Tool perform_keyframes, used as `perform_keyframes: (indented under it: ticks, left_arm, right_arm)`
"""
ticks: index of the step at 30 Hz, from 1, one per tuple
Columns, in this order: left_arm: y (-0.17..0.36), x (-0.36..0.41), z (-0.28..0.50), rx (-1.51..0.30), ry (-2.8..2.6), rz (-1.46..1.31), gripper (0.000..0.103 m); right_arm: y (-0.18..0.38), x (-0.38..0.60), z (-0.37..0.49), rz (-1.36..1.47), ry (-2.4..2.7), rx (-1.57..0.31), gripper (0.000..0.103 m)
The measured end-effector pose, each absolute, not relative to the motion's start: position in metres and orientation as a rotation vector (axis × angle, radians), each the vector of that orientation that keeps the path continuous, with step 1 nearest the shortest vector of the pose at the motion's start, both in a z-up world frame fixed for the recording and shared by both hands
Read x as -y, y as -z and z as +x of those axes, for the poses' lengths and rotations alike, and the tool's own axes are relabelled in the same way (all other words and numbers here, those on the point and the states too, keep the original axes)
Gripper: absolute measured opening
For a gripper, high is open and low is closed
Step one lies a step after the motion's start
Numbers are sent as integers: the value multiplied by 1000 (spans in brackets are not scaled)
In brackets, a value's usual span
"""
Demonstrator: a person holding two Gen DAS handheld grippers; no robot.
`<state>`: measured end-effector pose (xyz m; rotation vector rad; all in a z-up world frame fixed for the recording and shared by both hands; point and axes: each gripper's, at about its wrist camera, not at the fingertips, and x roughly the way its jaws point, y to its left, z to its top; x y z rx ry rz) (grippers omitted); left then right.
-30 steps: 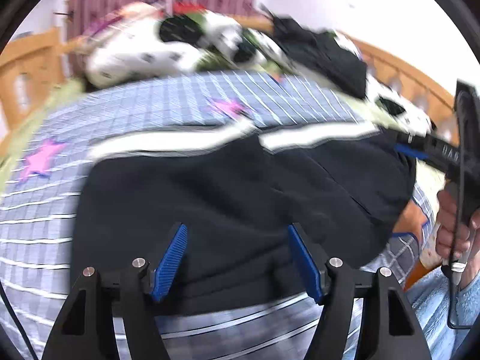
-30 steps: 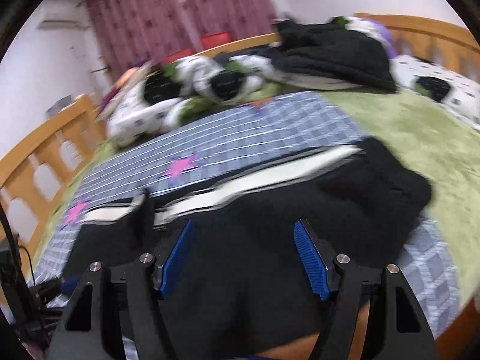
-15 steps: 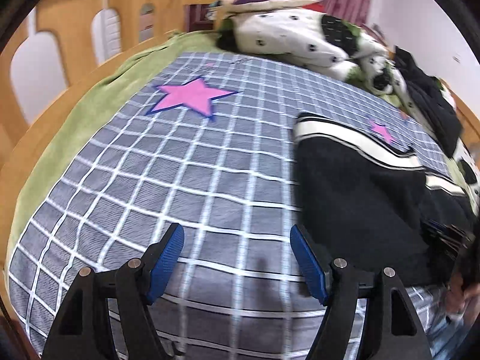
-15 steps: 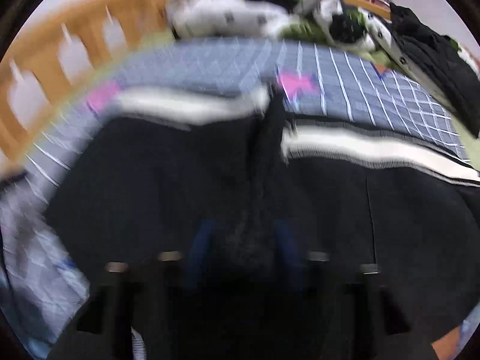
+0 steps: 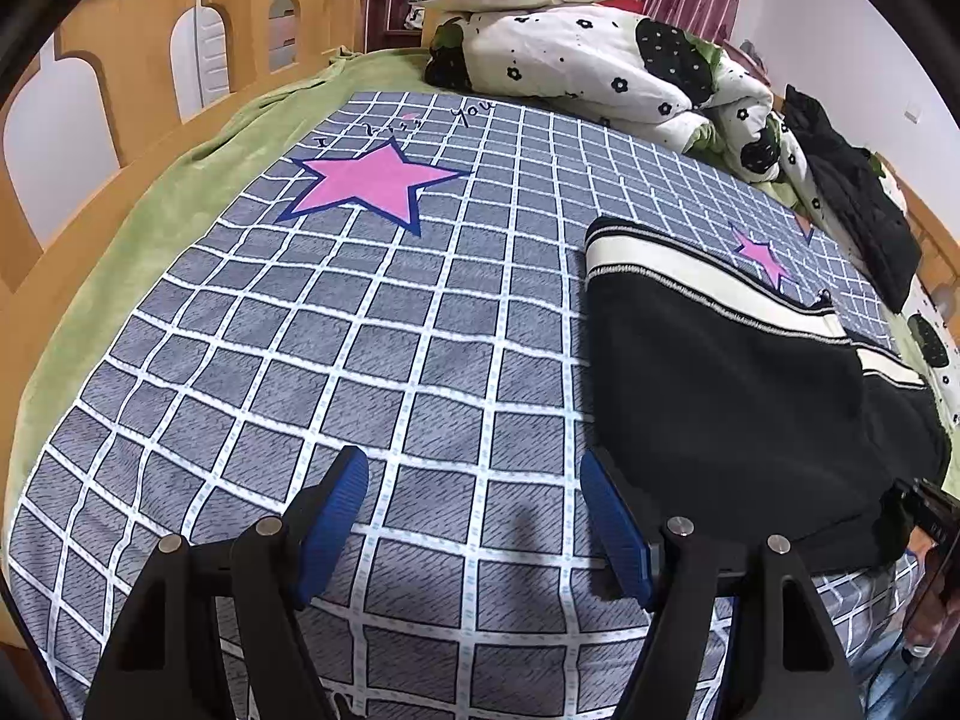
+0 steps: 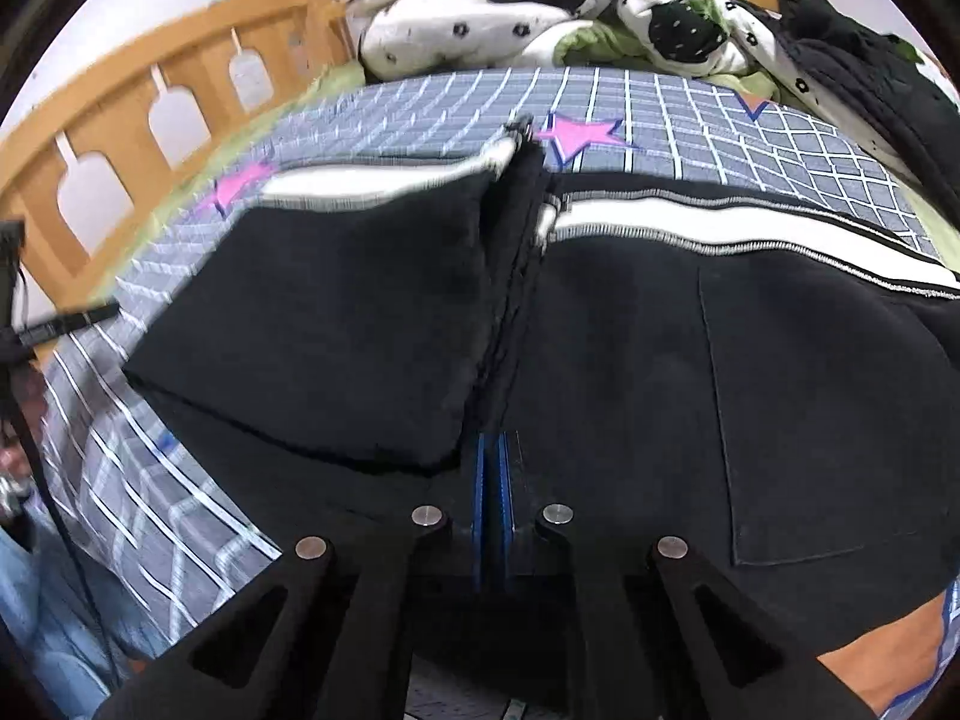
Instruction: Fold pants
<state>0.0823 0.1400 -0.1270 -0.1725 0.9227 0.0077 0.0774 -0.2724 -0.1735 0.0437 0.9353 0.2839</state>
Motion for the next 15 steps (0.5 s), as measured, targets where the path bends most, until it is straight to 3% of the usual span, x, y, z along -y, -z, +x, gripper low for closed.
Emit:
perform_keyframes:
  ticks: [2,4,6,12,15]
  left_arm:
    - [127,-141,85,-915,-9,-173,71]
    - [128,-142,88,-917,-9,-182,71]
    - [131,-144,91,-927,-12,-196,71]
    - [136,-150,99,-934,-1,-242,71]
    - [142,-149,104,-938,0,-256,71]
  right_arm:
    - [166,280,87,103,-277,-915,19]
    - [162,282,98,148,-281,-900,36]
    - [154,280,112,156,-289,-883,38]
    - [134,269,128,110,-283,-808,57]
    - [154,254,147,61,-306,-892,59]
